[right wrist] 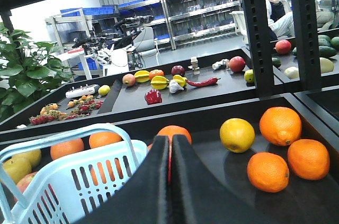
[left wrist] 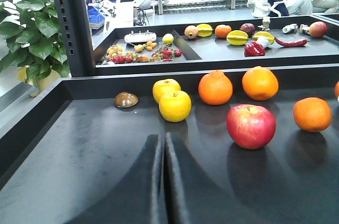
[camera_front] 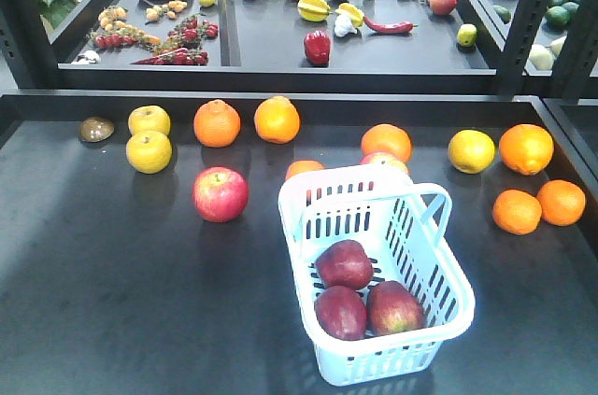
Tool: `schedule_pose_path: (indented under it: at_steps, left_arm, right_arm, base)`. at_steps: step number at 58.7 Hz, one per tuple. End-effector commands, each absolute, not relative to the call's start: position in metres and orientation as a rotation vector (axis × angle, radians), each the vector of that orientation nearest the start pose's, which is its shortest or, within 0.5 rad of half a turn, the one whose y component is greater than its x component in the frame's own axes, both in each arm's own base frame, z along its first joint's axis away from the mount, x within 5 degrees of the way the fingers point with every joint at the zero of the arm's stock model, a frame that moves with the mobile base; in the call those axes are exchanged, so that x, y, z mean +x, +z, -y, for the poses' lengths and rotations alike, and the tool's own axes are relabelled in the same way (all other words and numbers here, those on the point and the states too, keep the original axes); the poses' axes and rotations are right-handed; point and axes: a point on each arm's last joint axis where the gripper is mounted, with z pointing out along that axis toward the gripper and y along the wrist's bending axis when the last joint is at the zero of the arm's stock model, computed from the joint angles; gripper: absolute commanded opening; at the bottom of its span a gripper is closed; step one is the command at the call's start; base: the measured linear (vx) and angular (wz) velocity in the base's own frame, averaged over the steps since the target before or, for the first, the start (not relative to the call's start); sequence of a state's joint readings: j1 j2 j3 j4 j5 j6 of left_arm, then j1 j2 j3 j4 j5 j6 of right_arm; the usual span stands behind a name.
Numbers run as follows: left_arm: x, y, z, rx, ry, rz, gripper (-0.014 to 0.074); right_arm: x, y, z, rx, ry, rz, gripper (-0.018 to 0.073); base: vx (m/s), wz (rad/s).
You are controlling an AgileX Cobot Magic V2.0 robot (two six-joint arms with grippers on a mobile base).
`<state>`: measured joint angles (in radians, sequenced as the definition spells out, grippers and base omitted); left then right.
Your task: Pick three apples into basket with both arms
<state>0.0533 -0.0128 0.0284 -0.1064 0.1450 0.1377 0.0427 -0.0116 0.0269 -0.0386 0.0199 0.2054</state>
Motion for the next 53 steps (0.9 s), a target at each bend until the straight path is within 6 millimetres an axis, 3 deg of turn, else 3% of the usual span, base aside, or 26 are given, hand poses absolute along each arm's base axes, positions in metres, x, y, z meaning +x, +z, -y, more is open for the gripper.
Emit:
schedule_pose_path:
  at_steps: [1,53]
  left_arm:
    - [0.0544,0.2076,-0.002,-0.015,0.05,-1.526,-0.0006]
    - [0.0544,0.2076,-0.002,-0.015,0.05,-1.526,-0.0006]
  right_arm:
    - [0.0556,0.2055,-0.0022,0.084,0.159,-1.445,-0.0006]
    - [0.0556,0.2057,-0.0023,0.084,0.159,-1.443,-0.0006]
  base:
    - [0.0,0.0]
    - [0.0,0.0]
